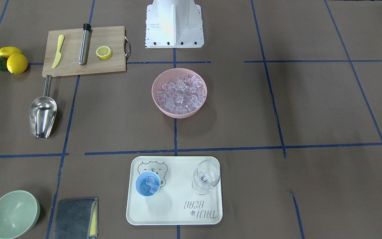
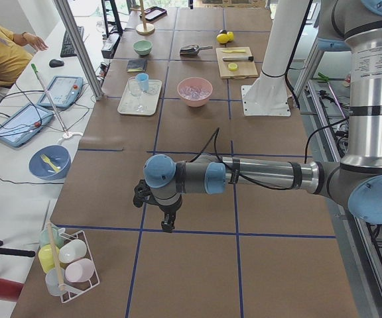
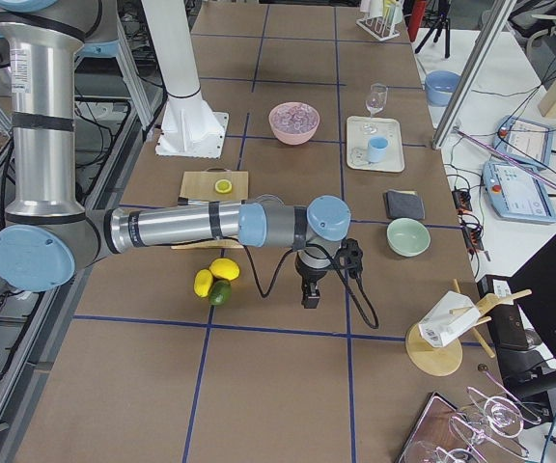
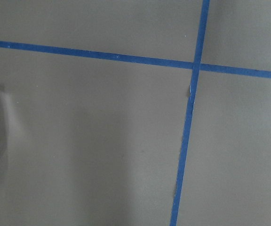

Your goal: Put ice in cup with scoop

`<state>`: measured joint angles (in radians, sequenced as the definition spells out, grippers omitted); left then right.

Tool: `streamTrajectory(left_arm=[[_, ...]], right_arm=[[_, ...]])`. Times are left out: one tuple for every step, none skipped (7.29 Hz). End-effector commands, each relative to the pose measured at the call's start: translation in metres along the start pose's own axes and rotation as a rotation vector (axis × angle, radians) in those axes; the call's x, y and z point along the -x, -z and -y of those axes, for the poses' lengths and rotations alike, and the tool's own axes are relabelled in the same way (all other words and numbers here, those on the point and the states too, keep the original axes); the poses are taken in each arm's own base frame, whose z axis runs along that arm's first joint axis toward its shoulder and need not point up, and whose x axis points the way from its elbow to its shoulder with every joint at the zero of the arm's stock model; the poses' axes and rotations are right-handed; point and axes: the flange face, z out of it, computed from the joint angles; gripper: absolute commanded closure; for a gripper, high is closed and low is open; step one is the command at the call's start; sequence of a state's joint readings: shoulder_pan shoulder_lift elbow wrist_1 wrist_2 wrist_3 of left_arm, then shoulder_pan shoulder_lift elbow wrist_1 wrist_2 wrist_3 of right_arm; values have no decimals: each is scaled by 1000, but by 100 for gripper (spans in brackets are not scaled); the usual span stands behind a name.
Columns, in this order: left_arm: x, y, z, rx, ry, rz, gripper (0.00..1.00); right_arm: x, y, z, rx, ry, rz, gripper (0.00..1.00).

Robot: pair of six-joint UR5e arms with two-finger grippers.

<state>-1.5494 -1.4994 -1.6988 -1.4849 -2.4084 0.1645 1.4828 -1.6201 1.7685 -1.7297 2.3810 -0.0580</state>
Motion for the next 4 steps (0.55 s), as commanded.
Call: streamTrajectory(left_arm=[[0, 0, 1, 1, -1, 0, 0], [-1, 0, 1, 0, -2, 0, 0], [-2, 1, 4, -2, -4, 0, 0], [-2, 1, 4, -2, -4, 0, 0]], right_arm=[[2, 2, 2, -19, 22, -6, 0], [1, 1, 2, -25, 26, -5, 0], [1, 2, 0, -28, 30, -5, 0], [1, 1, 0, -26, 31, -6, 0]])
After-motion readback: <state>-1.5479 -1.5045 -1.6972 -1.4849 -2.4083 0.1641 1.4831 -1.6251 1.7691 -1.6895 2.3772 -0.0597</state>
